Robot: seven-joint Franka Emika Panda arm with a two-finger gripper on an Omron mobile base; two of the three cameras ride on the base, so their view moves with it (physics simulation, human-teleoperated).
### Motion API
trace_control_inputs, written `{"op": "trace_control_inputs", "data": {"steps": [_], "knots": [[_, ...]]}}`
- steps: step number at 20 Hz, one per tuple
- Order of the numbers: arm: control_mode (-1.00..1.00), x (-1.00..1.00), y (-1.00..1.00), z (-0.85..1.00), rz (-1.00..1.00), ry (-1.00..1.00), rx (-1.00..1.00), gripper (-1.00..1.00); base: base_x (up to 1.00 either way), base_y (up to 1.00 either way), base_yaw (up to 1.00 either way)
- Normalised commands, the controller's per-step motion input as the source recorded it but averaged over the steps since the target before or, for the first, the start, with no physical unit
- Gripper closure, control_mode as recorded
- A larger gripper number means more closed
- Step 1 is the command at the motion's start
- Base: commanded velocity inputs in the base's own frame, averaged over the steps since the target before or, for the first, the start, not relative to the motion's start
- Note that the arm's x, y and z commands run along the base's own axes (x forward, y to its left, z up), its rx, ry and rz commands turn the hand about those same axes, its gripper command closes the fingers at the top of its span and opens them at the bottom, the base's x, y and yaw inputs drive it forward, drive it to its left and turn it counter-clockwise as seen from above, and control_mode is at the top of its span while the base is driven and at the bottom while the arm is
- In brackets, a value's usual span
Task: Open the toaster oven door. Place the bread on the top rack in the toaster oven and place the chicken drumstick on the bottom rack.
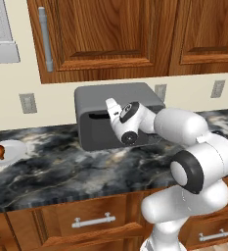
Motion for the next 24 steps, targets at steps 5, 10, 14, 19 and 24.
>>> {"op": "trace_control_inputs", "data": {"steps": [5, 10, 14, 19, 24], "knots": [[-1.00, 0.13, 0.10, 0.00, 0.01, -0.01, 0.00, 1.00, 0.00, 0.00, 0.00], [-1.00, 0.01, 0.15, 0.00, 0.00, 0.01, 0.00, 1.00, 0.00, 0.00, 0.00], [-1.00, 0.00, 0.13, 0.00, 0.00, 0.08, 0.00, 1.00, 0.00, 0.00, 0.00], [-1.00, 0.00, 0.14, 0.00, 0.00, 0.16, 0.00, 1.00, 0.00, 0.00, 0.00], [-1.00, -0.09, 0.14, 0.00, 0.00, 0.20, 0.00, 1.00, 0.00, 0.00, 0.00]]}}
